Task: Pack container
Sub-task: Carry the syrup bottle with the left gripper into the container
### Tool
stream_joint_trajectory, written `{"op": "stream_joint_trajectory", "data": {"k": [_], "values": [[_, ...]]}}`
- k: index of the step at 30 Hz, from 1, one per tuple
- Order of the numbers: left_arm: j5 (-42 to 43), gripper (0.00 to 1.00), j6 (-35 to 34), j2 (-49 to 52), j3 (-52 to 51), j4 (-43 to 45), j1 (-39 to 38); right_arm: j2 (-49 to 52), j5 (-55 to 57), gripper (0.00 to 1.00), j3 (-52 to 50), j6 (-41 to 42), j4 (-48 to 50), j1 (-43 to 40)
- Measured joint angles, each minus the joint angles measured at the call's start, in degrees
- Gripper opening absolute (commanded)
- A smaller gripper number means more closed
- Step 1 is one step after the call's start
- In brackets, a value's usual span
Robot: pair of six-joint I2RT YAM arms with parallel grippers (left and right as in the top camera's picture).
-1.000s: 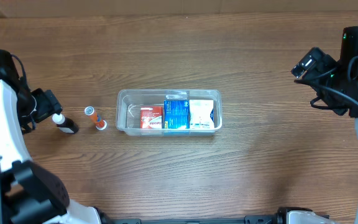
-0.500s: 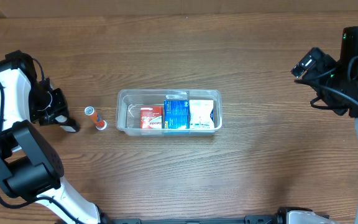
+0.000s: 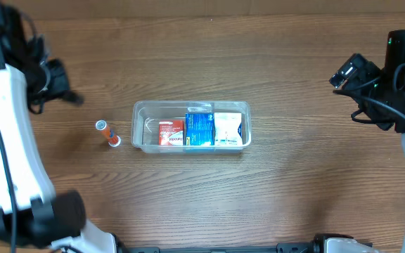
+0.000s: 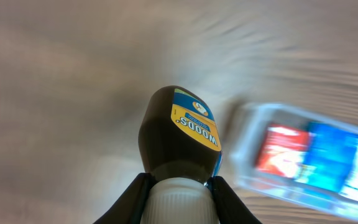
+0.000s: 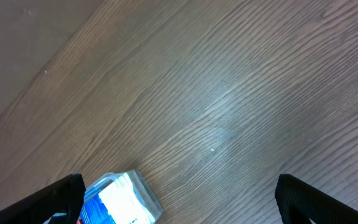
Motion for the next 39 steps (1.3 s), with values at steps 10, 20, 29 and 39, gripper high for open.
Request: {"op": "stream_joint_trajectory", "data": {"k": [10, 20, 29, 39], "values": [[1.29, 0.15, -6.93, -3.23, -11.39, 7.61, -28.11, 0.00, -0.02, 1.00, 0.00, -0.02, 0.00, 0.00], [-7.30, 0.17, -13.35, -1.01, -33.48, 20.20, -28.79, 0.00, -0.02, 1.00, 0.00, -0.02, 0.00, 0.00], [-11.23, 0.26, -14.86, -1.07, -41.72, 32.44, -28.79, 0.00, -0.02, 1.00, 0.00, -0.02, 0.00, 0.00], [-8.37, 1.00, -16.33, -1.07, -43.08, 32.09, -28.79, 0.00, -0.02, 1.00, 0.00, 0.02, -0.02, 0.00]]}}
